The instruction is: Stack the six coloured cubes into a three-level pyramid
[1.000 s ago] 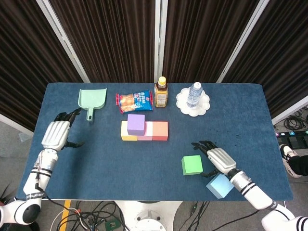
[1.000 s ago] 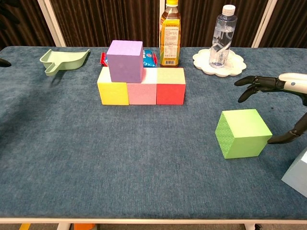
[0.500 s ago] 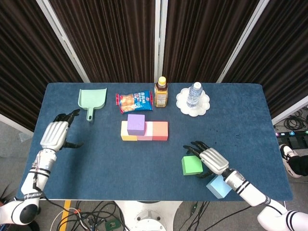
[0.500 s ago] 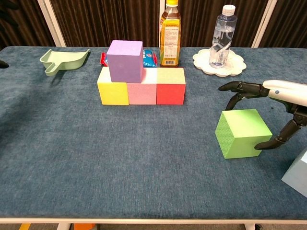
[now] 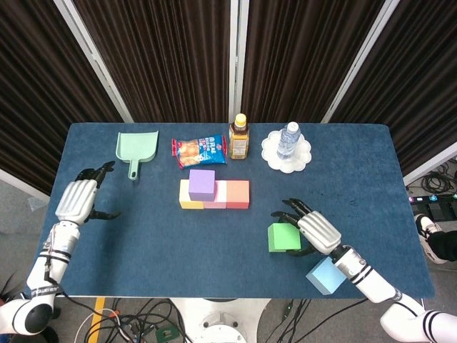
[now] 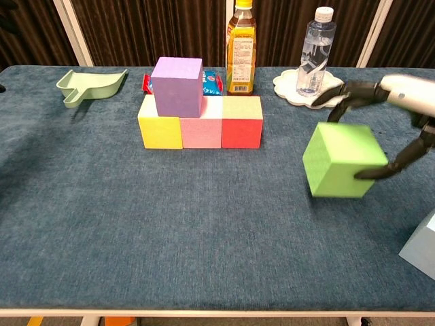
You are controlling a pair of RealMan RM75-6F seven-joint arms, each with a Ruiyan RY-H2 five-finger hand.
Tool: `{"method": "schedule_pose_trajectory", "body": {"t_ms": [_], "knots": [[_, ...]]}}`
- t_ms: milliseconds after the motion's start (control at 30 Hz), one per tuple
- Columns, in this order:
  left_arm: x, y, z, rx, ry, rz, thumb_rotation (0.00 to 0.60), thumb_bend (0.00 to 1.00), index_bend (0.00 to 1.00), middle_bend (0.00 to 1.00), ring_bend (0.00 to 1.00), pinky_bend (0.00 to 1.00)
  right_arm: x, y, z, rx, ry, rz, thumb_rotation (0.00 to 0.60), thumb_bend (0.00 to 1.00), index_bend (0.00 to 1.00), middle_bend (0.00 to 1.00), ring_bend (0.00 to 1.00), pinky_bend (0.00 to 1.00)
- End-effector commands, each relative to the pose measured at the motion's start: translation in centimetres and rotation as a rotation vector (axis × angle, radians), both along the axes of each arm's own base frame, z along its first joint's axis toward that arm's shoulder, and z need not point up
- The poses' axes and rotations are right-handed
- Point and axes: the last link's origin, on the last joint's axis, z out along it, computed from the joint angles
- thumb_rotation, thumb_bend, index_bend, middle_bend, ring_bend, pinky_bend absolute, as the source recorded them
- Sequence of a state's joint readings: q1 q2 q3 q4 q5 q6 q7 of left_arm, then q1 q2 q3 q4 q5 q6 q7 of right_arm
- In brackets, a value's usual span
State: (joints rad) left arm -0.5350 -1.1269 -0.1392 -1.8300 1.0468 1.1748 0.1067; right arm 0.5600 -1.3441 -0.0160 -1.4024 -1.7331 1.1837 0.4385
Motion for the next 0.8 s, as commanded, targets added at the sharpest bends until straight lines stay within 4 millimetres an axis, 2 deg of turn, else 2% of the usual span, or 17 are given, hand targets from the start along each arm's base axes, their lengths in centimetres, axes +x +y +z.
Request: {"method": "schedule_pose_trajectory", "body": {"t_ms": [33, 200, 300, 600, 800], "knots": [[0.0, -0.3, 0.0, 0.0, -0.008, -0.003, 0.6, 0.04, 0.08, 0.15, 0.19, 0.12, 2.2, -1.9, 2.7, -0.035, -0.047, -0.031, 0.6, 0.1, 0.19, 0.43, 0.03, 0.0], [0.0, -0.5, 0.0, -0.001, -0.016, -0.009, 0.6, 0.04, 0.08, 0.15, 0.19, 0.12, 6.2, -4.8, 4.3, -0.043, -0.061, -0.089, 0.6, 0.1, 0.18, 0.43, 0.03, 0.0], [-0.1, -0.5, 0.0, -0.007, -0.025, -0.009, 0.6, 0.04, 0.08, 0.15, 0.19, 0.12, 8.5, -6.5, 4.2, -0.03, -0.035, -0.099, 0.6, 0.1, 0.19, 0.43, 0.03, 0.0], [-0.5, -0.3, 0.0, -0.002, -0.047, -0.002, 0.6, 0.04, 0.08, 0.15, 0.19, 0.12, 13.2, -11.6, 1.3, 0.025, 0.062, -0.095, 0.6, 0.1, 0.19, 0.42, 0.03, 0.0], [-0.9, -0.2, -0.1, 0.007, -0.044, 0.006, 0.6, 0.04, 0.08, 0.15, 0.19, 0.12, 14.9, -13.8, -0.4, 0.044, 0.129, -0.056, 0.6, 0.1, 0.19, 0.41, 0.03, 0.0]]}}
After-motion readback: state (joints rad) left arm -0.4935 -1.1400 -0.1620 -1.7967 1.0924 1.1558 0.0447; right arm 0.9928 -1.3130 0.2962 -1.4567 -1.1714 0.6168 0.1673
